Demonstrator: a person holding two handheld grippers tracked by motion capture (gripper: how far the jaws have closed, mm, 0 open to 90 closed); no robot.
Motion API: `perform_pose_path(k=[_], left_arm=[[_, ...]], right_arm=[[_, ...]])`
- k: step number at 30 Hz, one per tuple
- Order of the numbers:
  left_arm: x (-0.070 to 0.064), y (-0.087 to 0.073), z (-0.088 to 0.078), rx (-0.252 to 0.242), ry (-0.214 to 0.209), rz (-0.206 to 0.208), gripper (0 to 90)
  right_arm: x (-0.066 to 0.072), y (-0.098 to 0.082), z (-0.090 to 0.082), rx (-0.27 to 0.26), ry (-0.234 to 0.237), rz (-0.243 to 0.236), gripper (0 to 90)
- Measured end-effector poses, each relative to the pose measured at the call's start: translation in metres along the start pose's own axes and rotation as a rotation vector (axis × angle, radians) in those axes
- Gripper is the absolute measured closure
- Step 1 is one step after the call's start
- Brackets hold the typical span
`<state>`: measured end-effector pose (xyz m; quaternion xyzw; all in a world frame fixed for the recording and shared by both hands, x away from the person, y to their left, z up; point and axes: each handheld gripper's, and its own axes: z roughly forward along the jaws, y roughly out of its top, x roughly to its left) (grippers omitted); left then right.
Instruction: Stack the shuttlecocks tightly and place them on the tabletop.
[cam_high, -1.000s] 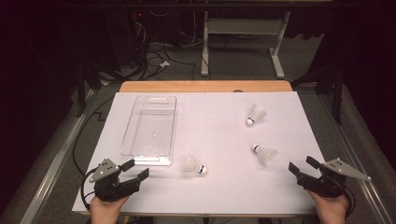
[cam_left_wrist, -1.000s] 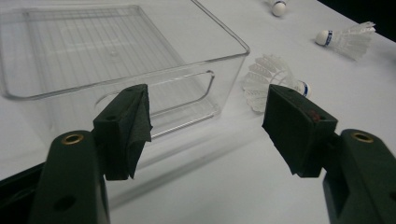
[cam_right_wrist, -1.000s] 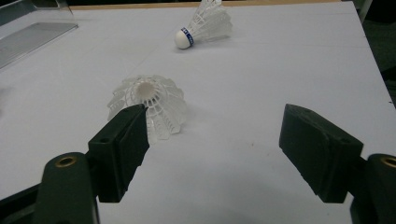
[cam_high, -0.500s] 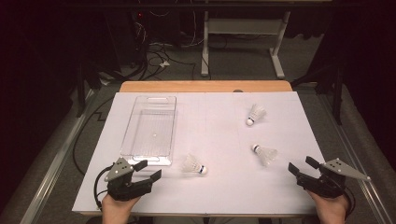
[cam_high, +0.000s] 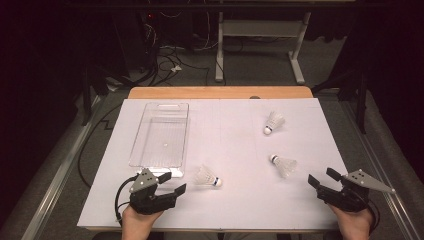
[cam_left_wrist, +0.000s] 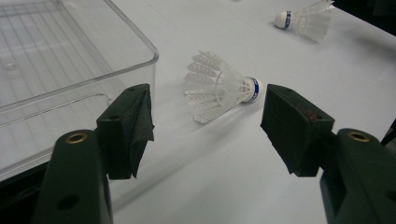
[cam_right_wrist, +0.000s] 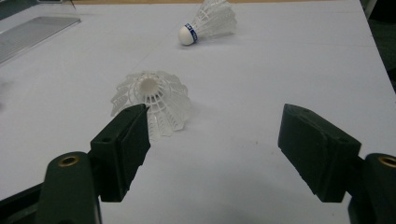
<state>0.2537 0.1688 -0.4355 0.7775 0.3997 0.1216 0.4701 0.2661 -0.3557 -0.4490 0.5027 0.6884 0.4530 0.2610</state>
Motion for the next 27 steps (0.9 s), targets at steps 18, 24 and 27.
perform_pose_path(k=[18,24,27], left_arm=[[-0.012,0.014,0.033,0.050,-0.019,0.018,36.1],[-0.014,0.018,0.040,0.063,-0.019,0.023,37.1],[-0.015,0.019,0.044,0.066,-0.021,0.019,37.4]], right_arm=[[0.001,0.000,0.001,0.019,0.007,-0.008,25.6],[0.001,0.000,0.002,0.033,0.004,-0.011,25.9],[0.001,-0.001,0.002,0.035,0.003,-0.009,25.9]])
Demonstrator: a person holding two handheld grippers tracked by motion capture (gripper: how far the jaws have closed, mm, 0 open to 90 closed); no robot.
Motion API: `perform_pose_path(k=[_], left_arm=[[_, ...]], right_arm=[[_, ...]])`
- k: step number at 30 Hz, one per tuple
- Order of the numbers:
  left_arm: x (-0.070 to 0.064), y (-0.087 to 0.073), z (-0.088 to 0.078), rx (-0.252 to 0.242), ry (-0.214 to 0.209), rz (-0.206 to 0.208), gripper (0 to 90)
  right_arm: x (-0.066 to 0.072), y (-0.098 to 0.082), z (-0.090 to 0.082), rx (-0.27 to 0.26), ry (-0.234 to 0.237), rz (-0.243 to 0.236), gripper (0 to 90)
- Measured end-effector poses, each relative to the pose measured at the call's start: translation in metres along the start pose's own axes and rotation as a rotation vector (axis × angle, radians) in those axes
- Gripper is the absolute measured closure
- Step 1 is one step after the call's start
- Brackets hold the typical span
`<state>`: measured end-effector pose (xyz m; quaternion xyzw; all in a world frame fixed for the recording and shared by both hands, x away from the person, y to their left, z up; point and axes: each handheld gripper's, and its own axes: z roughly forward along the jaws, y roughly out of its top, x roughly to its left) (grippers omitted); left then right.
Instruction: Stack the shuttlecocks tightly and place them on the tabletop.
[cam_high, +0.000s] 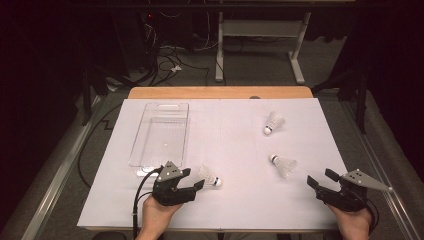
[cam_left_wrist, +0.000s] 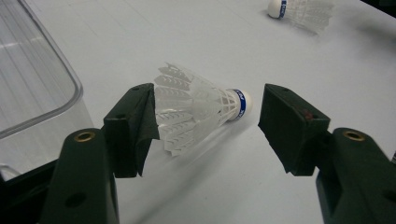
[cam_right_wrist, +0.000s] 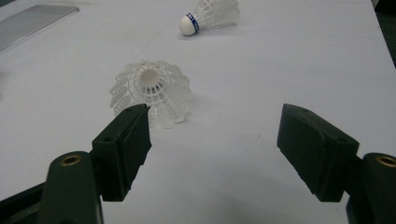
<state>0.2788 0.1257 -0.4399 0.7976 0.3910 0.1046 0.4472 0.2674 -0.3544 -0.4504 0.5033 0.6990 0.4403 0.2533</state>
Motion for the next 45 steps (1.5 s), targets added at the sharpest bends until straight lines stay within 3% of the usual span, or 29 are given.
perform_pose_path(k=[16,29,38,45], left_arm=[[-0.003,0.007,0.018,0.048,0.038,-0.001,39.1],[0.001,0.010,0.026,0.063,0.011,-0.059,49.3],[-0.001,0.012,0.028,0.080,-0.011,-0.058,60.6],[0.000,0.013,0.031,0.098,-0.052,-0.066,69.5]], right_arm=[[-0.001,0.000,0.001,0.010,0.007,0.003,26.9],[0.000,0.000,0.002,0.019,0.012,0.000,27.2],[0.000,0.000,0.002,0.024,0.012,-0.002,27.3],[-0.001,0.000,0.004,0.041,0.011,-0.006,27.5]])
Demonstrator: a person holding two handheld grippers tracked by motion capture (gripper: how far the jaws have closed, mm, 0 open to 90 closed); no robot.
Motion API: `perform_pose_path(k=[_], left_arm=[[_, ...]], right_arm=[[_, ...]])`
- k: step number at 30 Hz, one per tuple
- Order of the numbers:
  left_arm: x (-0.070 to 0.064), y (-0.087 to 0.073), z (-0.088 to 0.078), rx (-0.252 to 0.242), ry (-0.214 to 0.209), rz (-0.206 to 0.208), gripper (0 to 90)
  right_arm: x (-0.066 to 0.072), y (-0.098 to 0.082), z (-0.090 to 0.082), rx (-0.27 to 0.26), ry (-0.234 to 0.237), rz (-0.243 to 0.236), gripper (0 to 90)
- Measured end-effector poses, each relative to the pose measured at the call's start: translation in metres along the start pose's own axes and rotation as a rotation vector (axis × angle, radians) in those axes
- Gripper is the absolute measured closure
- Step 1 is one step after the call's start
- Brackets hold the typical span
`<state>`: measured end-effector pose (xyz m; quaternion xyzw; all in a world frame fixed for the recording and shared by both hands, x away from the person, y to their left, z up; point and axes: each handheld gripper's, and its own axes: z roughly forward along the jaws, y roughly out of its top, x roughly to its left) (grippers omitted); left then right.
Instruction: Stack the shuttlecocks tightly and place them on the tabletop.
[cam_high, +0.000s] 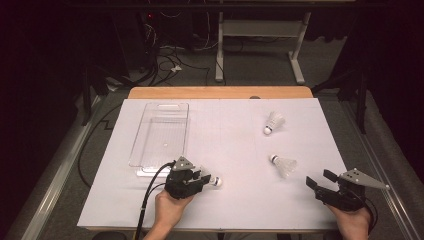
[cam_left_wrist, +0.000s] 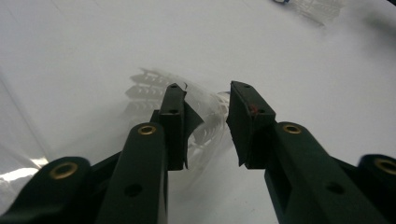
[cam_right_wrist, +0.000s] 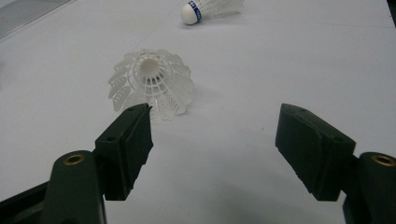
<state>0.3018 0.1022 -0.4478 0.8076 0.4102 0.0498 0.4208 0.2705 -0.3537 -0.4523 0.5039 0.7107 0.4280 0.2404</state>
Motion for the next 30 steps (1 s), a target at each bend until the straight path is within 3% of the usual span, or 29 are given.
perform_pose_path(k=[17,30], left_arm=[[-0.007,0.010,-0.003,-0.005,-0.045,0.011,88.5],[-0.006,0.027,-0.006,-0.012,-0.050,0.047,89.4]], right_arm=[[0.002,0.000,0.001,0.010,-0.001,-0.017,27.5],[0.002,0.000,0.000,0.008,-0.001,-0.019,27.5]])
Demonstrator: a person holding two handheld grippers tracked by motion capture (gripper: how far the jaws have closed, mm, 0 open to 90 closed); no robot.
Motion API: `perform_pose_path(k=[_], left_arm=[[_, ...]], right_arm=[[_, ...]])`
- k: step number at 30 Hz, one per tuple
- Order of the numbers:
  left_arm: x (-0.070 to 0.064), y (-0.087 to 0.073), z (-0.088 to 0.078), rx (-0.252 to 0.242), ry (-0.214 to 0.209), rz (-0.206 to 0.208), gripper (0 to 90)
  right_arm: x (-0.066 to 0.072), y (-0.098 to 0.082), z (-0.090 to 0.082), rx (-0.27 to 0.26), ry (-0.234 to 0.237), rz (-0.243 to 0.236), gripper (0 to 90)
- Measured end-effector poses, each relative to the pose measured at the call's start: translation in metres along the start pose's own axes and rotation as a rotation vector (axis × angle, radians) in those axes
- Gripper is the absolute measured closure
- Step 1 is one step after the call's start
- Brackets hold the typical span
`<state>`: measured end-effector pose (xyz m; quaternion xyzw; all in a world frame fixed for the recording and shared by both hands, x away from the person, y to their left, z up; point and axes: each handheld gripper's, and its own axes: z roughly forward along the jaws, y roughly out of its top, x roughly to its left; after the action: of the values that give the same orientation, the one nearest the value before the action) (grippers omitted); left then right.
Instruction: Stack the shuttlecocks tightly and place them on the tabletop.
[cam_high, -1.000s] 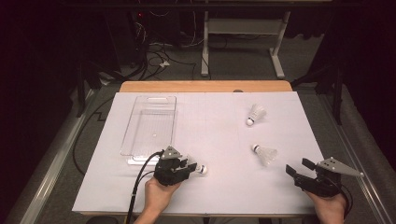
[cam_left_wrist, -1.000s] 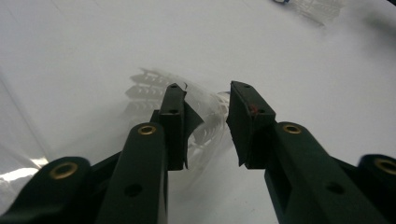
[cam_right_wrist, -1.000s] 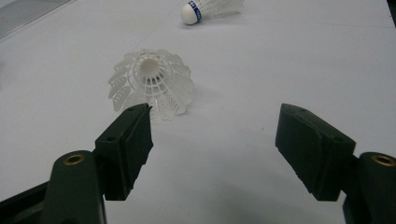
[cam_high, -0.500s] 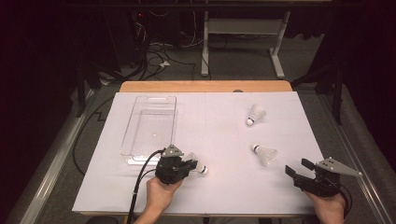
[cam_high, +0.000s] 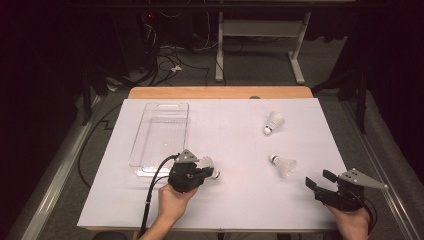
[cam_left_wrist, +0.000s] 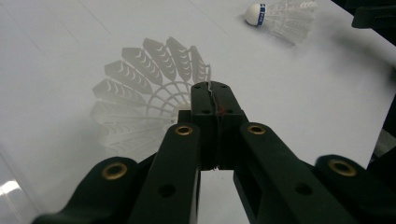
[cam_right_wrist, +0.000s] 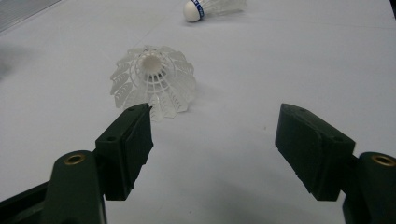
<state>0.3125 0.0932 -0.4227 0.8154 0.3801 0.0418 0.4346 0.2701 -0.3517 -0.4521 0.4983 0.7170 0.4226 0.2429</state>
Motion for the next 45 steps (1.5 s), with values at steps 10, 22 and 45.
perform_pose_path(k=[10,22,45], left_arm=[[0.011,0.023,0.000,0.025,0.019,0.026,89.6],[0.021,0.053,0.011,0.068,0.066,0.087,89.6],[0.042,0.094,0.030,0.115,0.135,0.056,89.6]], right_arm=[[0.000,0.000,0.000,-0.003,-0.004,0.003,27.0],[-0.001,0.000,0.000,0.000,0.001,0.005,27.0],[-0.002,0.000,0.003,0.006,0.008,0.010,27.2]])
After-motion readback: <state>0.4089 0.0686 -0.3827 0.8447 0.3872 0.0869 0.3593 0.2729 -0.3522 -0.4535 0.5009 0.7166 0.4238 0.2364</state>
